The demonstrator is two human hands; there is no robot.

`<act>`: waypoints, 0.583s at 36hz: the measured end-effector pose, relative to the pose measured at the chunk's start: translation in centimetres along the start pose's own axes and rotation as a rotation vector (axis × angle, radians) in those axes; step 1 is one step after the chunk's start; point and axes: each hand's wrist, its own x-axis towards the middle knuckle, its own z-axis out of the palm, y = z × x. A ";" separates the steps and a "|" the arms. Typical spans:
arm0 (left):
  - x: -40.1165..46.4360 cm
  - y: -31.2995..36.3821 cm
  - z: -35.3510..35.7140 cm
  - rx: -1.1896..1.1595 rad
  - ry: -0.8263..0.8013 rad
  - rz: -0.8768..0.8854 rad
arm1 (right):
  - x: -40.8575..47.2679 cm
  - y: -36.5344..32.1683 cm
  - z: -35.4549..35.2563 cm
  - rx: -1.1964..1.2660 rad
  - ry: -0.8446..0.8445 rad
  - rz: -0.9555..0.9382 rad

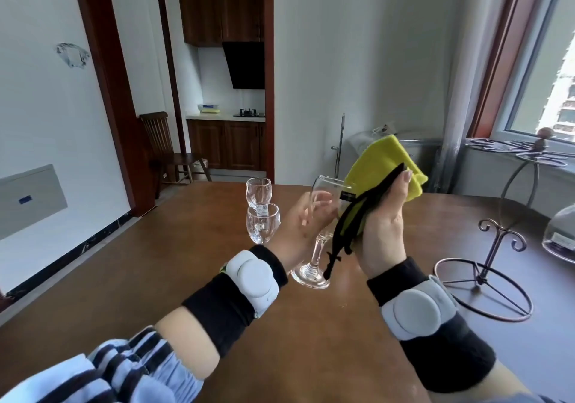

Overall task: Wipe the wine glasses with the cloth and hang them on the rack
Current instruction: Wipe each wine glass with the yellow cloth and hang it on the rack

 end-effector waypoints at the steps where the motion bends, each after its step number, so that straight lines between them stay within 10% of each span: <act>1: -0.1 0.0 0.1 0.018 -0.016 0.012 | 0.2 -0.4 0.1 -0.090 -0.023 -0.070; 12: 0.1 -0.3 0.0 0.087 0.043 0.158 | 0.7 0.2 -1.5 -0.843 -0.154 -0.522; 21: 0.5 -0.5 -2.1 0.405 -0.063 0.144 | 0.9 -2.4 -3.3 -0.736 -0.718 0.173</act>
